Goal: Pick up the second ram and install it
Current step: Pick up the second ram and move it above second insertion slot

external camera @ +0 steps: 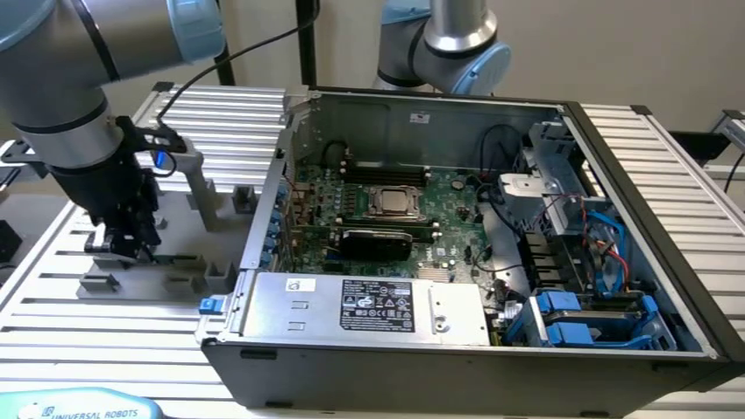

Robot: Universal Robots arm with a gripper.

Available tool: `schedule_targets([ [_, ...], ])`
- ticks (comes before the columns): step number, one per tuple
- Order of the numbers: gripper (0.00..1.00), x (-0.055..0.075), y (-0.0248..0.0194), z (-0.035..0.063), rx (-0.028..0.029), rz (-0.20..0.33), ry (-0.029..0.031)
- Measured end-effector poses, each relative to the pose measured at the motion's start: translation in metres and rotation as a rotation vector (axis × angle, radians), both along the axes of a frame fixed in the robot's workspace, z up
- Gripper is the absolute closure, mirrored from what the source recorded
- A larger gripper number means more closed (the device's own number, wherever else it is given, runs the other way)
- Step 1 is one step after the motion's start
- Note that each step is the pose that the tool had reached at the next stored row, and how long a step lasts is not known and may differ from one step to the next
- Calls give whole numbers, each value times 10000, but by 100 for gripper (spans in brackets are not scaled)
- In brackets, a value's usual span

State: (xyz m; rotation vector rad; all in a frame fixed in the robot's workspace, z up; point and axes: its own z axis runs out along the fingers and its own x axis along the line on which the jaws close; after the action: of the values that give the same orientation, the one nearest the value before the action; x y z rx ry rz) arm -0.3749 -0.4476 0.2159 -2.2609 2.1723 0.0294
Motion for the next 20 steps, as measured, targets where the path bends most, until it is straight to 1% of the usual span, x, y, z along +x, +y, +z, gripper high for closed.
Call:
schedule_targets([
  [8,64,0,-7,-145,110,0,-8],
  [9,64,0,-7,-163,134,0,-9],
  [13,64,0,-9,-212,258,-6,-9],
  [14,64,-1,-9,-218,275,-22,-10],
  [16,64,-2,-9,-226,292,-96,-12],
  [18,64,-2,-10,-228,295,-279,1],
  [20,64,-2,-14,-230,296,-463,41],
])
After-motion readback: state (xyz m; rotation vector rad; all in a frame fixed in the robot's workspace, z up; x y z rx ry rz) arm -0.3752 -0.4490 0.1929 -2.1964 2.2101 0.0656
